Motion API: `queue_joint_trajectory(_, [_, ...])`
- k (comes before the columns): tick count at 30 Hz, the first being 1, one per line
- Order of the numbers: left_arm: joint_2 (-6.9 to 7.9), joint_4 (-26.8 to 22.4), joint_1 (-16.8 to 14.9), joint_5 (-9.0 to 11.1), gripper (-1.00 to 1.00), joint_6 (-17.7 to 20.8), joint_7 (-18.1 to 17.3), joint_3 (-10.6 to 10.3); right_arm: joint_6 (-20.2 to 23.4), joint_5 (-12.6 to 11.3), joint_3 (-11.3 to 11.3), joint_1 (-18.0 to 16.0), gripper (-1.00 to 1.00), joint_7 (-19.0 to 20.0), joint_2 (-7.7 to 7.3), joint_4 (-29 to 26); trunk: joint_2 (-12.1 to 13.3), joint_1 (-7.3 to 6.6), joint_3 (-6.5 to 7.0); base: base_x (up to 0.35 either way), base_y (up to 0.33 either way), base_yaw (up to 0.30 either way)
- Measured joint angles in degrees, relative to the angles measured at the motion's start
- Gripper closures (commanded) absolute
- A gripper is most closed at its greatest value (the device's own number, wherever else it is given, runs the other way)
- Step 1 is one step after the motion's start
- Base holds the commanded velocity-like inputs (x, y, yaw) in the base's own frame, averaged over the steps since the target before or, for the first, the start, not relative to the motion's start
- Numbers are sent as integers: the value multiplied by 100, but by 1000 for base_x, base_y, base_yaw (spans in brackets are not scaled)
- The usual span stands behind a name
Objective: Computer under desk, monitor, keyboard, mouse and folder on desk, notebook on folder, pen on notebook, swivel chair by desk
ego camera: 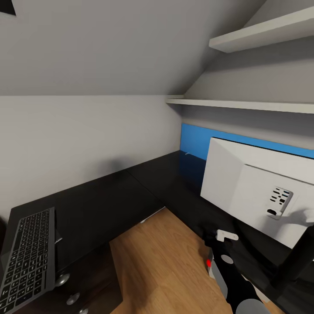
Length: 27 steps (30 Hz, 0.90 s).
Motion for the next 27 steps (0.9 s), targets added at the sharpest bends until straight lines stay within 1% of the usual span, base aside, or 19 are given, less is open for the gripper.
queue_joint_trajectory(27, [0,-2,0,0,-100,0,0,0,0,0,0,0,-100,-7,0,0,0,0,0,3,0,0])
